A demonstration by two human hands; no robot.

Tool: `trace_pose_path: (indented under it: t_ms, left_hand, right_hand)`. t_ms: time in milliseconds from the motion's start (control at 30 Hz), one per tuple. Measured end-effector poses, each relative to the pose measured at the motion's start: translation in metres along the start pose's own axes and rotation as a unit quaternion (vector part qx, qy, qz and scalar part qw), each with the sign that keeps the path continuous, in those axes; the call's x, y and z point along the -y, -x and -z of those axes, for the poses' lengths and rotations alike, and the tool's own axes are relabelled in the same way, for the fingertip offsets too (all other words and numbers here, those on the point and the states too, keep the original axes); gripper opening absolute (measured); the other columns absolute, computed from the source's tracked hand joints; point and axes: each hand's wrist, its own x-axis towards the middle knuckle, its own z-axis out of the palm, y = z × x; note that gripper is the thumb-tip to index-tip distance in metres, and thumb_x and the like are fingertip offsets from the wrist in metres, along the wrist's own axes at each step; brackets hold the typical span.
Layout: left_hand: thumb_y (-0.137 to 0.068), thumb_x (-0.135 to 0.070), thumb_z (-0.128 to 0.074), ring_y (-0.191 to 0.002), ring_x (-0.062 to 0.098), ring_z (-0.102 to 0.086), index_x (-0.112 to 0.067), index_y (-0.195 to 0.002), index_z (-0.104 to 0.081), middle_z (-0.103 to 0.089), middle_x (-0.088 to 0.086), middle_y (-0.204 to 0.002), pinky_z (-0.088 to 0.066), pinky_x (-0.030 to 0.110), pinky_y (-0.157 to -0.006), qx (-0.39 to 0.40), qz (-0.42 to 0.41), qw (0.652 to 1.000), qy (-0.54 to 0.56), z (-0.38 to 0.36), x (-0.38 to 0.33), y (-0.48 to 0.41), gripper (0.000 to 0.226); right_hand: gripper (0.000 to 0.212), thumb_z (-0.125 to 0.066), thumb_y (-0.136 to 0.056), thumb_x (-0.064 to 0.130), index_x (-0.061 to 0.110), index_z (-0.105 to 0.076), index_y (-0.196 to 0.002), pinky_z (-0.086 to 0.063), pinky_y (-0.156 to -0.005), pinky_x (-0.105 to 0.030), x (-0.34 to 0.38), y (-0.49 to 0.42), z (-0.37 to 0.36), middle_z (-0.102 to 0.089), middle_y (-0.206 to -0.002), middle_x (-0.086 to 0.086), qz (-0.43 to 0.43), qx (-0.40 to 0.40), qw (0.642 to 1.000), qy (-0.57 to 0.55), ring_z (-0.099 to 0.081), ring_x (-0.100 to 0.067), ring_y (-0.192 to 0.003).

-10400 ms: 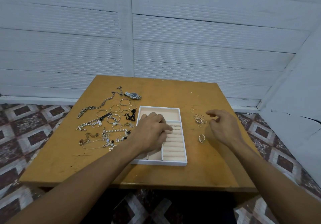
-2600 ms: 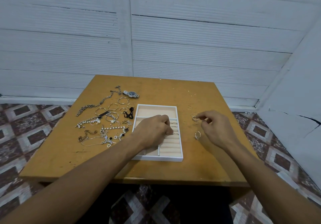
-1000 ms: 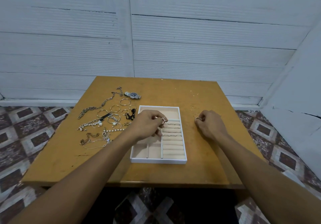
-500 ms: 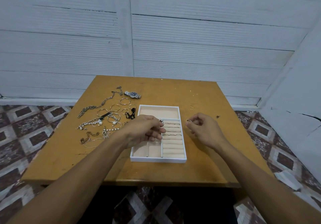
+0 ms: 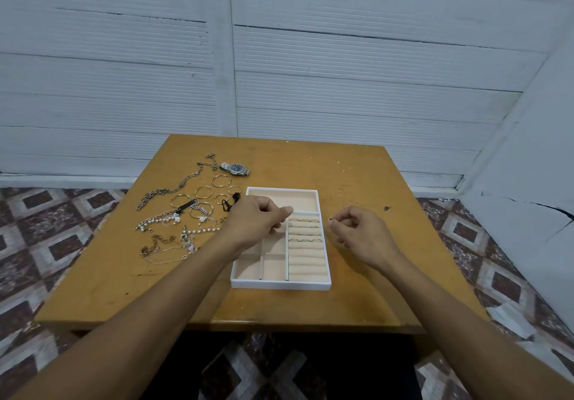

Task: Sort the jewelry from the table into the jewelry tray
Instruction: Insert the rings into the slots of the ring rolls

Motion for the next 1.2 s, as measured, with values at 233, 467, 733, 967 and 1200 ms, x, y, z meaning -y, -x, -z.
trace_pose_path:
  t_ms: [233,467,733,967,1200]
  left_hand:
    - [-0.074,-0.015,-0.079,-0.061,0.018,-0.067,0.013,-0.089,-0.063,-0.070,0.019,-0.074,-0.057,0.022,-0.060,0.049,0.050,0.994,0.080,0.004,-0.003,0.008,0.036]
    - [-0.080,-0.002,-0.071,-0.061,0.023,-0.066,0.005,-0.099,-0.057,-0.069,0.027,-0.085,-0.057,0.025,-0.056,0.081,0.065,0.989,0.105,0.008,-0.008,0.011,0.025]
    - [-0.090,-0.011,-0.063,-0.069,0.021,-0.068,-0.004,-0.097,-0.067,-0.071,0.013,-0.086,-0.056,0.026,-0.059,0.105,0.047,0.993,0.037,0.007,-0.006,0.009,0.011]
    - [-0.089,-0.002,-0.062,-0.063,0.015,-0.068,0.004,-0.103,-0.062,-0.071,0.021,-0.089,-0.058,0.024,-0.062,0.124,0.026,0.992,0.005,0.005,-0.010,0.008,0.015]
    - [-0.093,-0.003,-0.056,-0.059,0.010,-0.065,0.000,-0.100,-0.065,-0.069,0.014,-0.078,-0.058,0.028,-0.070,0.122,-0.037,0.989,-0.078,0.001,-0.005,0.003,0.012]
  right_hand:
    - [0.009,-0.066,-0.086,0.031,0.022,-0.066,-0.084,-0.053,-0.072,-0.036,0.005,0.007,-0.001,-0.070,-0.071,0.002,0.007,0.002,1.000,0.020,-0.066,-0.015,-0.072]
    - [0.010,-0.067,-0.086,0.031,0.021,-0.066,-0.085,-0.053,-0.071,-0.035,0.006,0.010,0.000,-0.070,-0.071,0.002,0.001,0.004,1.000,0.027,-0.066,-0.015,-0.072]
    - [0.006,-0.071,-0.081,0.024,0.022,-0.068,-0.086,-0.055,-0.073,-0.036,0.009,0.012,0.002,-0.071,-0.077,0.001,-0.008,0.020,1.000,0.012,-0.067,-0.017,-0.074]
    - [0.009,-0.069,-0.083,0.001,0.007,-0.067,-0.089,-0.058,-0.074,-0.046,0.011,0.016,0.000,-0.071,-0.075,-0.016,-0.028,0.051,0.995,-0.078,-0.065,-0.025,-0.065]
    - [0.010,-0.062,-0.088,-0.004,0.000,-0.067,-0.095,-0.058,-0.072,-0.037,0.014,0.017,0.001,-0.066,-0.076,-0.013,-0.038,0.055,0.990,-0.121,-0.062,-0.019,-0.066]
